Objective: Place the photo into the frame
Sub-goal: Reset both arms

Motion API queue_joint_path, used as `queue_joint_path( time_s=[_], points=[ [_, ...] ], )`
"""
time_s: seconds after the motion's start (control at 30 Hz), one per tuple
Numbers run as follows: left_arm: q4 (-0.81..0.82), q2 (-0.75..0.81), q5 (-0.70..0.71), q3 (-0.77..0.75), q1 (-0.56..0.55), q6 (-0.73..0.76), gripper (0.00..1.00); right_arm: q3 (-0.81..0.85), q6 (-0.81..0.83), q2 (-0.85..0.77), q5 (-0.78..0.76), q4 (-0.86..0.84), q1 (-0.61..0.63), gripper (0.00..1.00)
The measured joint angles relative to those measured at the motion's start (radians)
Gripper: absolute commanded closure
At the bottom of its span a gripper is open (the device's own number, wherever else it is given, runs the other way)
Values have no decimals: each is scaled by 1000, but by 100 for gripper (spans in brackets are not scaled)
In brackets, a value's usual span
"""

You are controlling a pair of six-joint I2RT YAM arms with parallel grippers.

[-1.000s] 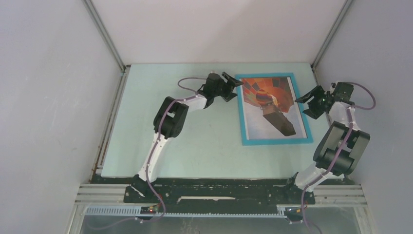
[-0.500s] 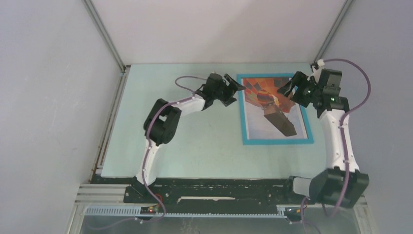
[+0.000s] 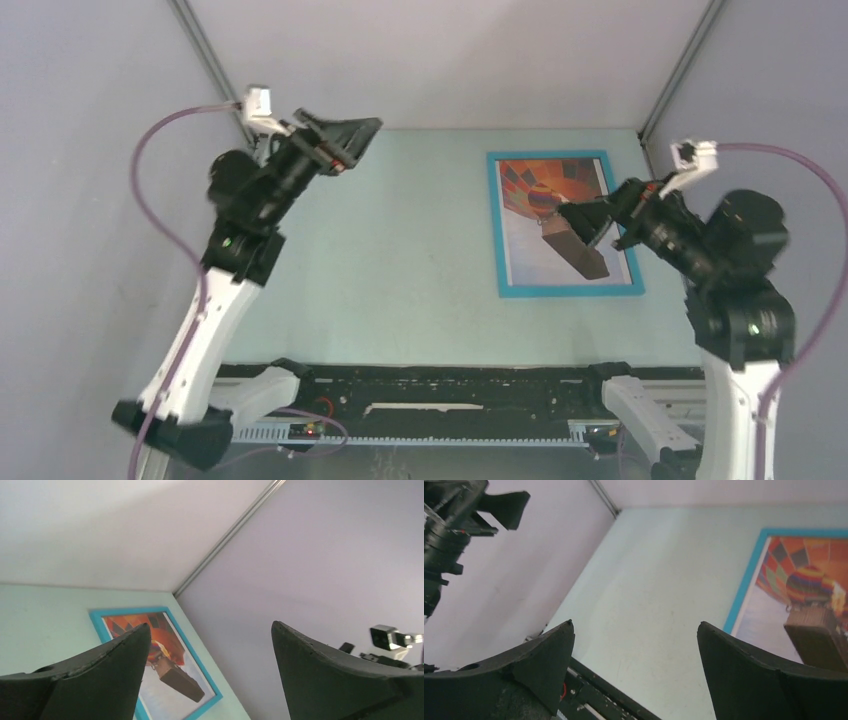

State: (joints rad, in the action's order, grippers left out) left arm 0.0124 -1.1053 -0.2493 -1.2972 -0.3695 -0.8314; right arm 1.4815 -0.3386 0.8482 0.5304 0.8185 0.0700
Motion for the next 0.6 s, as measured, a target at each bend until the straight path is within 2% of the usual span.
queue_joint_path(
  time_s=[0.17, 0.37, 0.6],
  points=[
    [-106, 227, 17, 19, 31, 189, 0, 124, 0, -93, -40, 45, 0, 0],
    [-264, 391, 145, -60, 32, 410, 0, 227, 3, -194, -214, 92, 0, 0],
    [-264, 522, 314, -142, 32, 562, 0, 325, 36, -257, -364, 97, 0, 0]
  ],
)
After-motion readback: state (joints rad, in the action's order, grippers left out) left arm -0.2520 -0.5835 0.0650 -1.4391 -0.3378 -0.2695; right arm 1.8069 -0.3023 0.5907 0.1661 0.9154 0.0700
